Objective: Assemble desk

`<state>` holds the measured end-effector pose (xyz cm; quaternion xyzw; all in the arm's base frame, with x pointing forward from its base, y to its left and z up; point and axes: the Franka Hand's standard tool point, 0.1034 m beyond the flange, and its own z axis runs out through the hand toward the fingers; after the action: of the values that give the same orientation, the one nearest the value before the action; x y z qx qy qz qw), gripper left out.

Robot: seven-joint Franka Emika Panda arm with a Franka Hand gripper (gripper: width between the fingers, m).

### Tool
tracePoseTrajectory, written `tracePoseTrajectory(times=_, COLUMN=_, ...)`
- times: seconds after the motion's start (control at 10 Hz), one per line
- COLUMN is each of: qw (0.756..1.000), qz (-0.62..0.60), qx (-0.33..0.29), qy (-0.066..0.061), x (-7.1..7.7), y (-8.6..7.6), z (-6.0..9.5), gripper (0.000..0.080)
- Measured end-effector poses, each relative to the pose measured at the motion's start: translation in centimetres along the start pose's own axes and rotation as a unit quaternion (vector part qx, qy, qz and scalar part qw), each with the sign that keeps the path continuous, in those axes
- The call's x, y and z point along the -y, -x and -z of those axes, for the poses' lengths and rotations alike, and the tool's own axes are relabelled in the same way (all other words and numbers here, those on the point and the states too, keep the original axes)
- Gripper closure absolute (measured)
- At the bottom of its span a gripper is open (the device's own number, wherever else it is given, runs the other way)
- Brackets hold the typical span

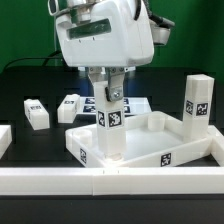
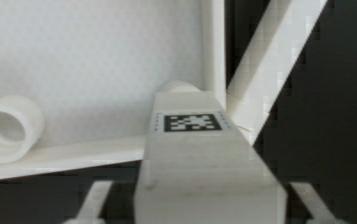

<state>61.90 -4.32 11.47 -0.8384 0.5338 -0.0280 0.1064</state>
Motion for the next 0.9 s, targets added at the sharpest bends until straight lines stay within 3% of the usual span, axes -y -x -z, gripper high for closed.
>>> tracePoseTrajectory(times=0.2, qw=0.999, qz=0.034, qx=0.001, qy=0.001, x=0.01, y=0.08, z=-0.01, gripper=0.0510)
tracePoseTrajectory(times=0.4, qw=0.992, qz=0.129, qx=0.007, qy=0.006, x=0.35, y=0.55, z=0.09, gripper=0.0195)
tracePoseTrajectory(times=0.7, qw=0.957, qz=0.288, qx=0.007, qy=0.003, x=0.49, y=0.48, z=0.18, gripper=0.0152)
tracePoseTrajectory(times=0.9, qw=0.918, qz=0.397, qx=0.004, qy=0.012, x=0.44, y=0.52, z=0.09, gripper=0.0150)
